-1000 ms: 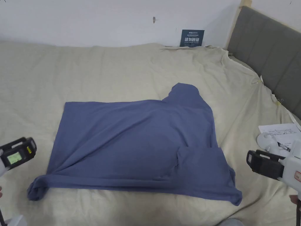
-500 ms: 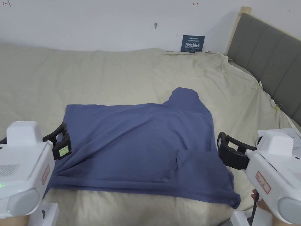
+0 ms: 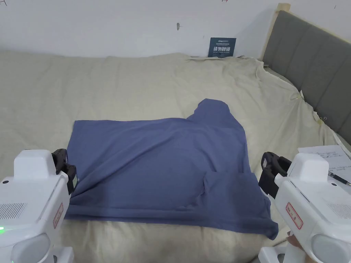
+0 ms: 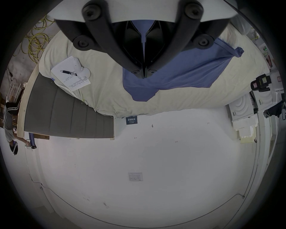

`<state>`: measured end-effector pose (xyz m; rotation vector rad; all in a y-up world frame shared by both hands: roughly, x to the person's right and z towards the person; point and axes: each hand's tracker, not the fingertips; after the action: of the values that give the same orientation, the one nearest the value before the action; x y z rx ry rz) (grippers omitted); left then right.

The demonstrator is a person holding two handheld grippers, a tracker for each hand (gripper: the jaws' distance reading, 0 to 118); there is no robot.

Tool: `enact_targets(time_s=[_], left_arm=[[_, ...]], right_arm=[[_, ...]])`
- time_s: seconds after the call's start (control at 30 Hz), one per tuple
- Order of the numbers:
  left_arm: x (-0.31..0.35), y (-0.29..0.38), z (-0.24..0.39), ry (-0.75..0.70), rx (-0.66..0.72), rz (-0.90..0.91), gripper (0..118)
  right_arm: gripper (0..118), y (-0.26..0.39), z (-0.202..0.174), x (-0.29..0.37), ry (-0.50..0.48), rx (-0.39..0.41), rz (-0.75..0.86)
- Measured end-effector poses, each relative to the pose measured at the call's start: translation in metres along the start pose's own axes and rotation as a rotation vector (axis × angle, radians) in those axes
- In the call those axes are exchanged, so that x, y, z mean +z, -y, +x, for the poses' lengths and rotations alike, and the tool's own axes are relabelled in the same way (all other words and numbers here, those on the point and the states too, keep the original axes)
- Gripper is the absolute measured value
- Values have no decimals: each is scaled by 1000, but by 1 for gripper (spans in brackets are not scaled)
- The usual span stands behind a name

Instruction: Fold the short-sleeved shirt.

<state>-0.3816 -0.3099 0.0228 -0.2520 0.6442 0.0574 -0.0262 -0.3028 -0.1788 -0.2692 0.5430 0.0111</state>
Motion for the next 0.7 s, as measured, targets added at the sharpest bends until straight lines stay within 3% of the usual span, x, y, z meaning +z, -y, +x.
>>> enact_targets(time_s=[0.47,0.53,0.67,0.7], left_arm=[[3,0,3,17,7,6,0],[3,0,3,16,9,7,0],[3,0,4,15,10,9,0],[3,-1,4,15,8,8,0]], right_arm=[[0,-8,6,-1,-7,-20,-46],[6,-9,11,-4,-6,-39,-64],[99,-5,19,-13,17,-9,-164],[106,-3,20,-15,19,-3,-179]])
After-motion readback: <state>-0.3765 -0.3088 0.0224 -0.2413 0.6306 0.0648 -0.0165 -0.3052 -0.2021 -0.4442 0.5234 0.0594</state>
